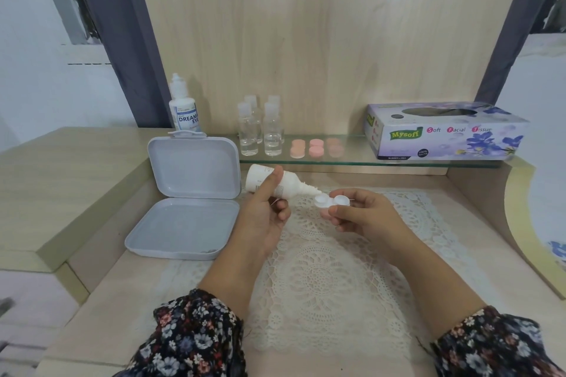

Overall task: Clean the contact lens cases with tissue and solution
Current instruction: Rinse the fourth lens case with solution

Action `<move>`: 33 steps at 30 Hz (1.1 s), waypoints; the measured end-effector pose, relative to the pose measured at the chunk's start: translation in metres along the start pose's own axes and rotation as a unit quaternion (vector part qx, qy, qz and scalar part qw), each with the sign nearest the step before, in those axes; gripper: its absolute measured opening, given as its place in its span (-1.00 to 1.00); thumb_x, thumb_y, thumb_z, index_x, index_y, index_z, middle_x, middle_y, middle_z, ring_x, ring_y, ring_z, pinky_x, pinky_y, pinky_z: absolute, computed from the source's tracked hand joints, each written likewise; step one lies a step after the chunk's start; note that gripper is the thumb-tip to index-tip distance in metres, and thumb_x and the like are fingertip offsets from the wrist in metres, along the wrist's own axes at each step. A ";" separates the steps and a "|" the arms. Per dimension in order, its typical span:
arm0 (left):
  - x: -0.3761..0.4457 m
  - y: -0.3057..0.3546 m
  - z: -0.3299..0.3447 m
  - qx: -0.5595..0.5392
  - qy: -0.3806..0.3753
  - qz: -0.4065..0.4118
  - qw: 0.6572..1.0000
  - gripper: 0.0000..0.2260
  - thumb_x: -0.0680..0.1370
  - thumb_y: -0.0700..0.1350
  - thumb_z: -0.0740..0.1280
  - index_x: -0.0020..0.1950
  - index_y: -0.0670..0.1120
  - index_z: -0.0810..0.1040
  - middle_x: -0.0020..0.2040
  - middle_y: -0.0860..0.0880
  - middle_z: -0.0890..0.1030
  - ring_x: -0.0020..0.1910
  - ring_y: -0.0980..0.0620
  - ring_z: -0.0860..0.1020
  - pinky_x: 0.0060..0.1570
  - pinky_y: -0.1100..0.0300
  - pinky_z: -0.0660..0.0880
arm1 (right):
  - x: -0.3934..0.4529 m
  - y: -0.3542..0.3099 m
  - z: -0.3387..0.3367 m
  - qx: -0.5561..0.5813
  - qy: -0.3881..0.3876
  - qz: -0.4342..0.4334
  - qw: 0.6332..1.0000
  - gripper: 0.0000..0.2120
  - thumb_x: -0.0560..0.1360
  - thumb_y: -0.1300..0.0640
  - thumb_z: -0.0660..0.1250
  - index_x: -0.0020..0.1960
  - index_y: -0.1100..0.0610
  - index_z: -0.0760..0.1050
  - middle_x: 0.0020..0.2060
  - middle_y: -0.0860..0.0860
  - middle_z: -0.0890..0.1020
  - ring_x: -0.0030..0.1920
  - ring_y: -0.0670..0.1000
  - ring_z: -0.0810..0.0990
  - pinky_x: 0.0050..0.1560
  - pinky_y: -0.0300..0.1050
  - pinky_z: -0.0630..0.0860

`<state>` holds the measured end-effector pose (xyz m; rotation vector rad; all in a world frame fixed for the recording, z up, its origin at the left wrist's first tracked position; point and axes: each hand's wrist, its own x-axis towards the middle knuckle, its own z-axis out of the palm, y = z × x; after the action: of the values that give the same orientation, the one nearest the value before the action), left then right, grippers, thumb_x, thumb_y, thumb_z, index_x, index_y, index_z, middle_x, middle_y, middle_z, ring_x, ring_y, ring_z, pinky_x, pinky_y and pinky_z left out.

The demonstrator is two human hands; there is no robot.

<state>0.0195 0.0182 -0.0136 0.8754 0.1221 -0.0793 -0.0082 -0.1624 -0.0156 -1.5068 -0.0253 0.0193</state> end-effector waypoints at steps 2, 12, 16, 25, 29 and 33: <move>-0.001 0.000 0.000 0.009 -0.007 0.014 1.000 -0.67 0.31 -0.01 0.50 -0.04 -0.14 0.54 -0.24 -0.05 0.49 -0.50 0.14 0.30 -0.58 0.33 0.25 | 0.000 0.000 0.000 -0.005 -0.002 0.002 1.000 -0.78 0.44 0.38 0.41 0.08 0.25 0.57 -0.23 0.19 0.66 -0.34 -0.01 0.60 -0.28 -0.23 0.57; -0.004 0.002 0.002 0.017 -0.020 0.044 0.999 -0.59 0.33 -0.02 0.46 0.09 -0.15 0.47 -0.36 0.02 0.52 -0.51 0.15 0.32 -0.57 0.32 0.29 | 0.000 0.001 0.000 -0.010 0.002 0.005 1.000 -0.77 0.44 0.37 0.41 0.09 0.24 0.57 -0.17 0.24 0.66 -0.33 -0.01 0.60 -0.28 -0.23 0.58; -0.005 0.002 0.002 0.022 -0.026 0.044 0.998 -0.55 0.33 -0.02 0.46 0.13 -0.16 0.45 -0.36 0.02 0.54 -0.51 0.15 0.33 -0.56 0.32 0.30 | 0.000 0.001 0.000 -0.011 -0.003 0.007 1.000 -0.76 0.44 0.37 0.42 0.09 0.25 0.57 -0.13 0.30 0.65 -0.32 0.00 0.60 -0.28 -0.23 0.58; -0.007 0.003 0.004 0.028 -0.035 0.054 0.998 -0.65 0.34 -0.01 0.45 0.03 -0.14 0.49 -0.38 0.03 0.53 -0.50 0.15 0.32 -0.55 0.33 0.30 | 0.000 0.001 0.002 -0.009 -0.002 0.009 1.000 -0.78 0.44 0.37 0.42 0.07 0.23 0.58 -0.06 0.37 0.63 -0.33 0.00 0.59 -0.28 -0.23 0.58; -0.007 0.003 0.004 0.026 -0.029 0.054 0.998 -0.62 0.33 -0.01 0.45 0.05 -0.14 0.48 -0.36 0.02 0.54 -0.50 0.15 0.31 -0.55 0.32 0.28 | 0.000 0.001 0.002 -0.007 -0.002 0.011 1.000 -0.77 0.43 0.37 0.42 0.08 0.24 0.58 -0.11 0.34 0.64 -0.34 -0.01 0.59 -0.28 -0.23 0.58; -0.007 0.003 0.004 0.031 -0.030 0.052 0.998 -0.65 0.32 -0.01 0.45 0.00 -0.14 0.50 -0.37 0.02 0.54 -0.50 0.15 0.32 -0.55 0.32 0.28 | 0.000 0.001 0.002 -0.004 -0.004 0.011 1.000 -0.77 0.44 0.38 0.41 0.09 0.26 0.57 -0.14 0.31 0.63 -0.35 -0.01 0.59 -0.29 -0.24 0.57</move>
<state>0.0134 0.0171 -0.0072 0.9387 0.0190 -0.0125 -0.0086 -0.1608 -0.0161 -1.5159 -0.0155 0.0421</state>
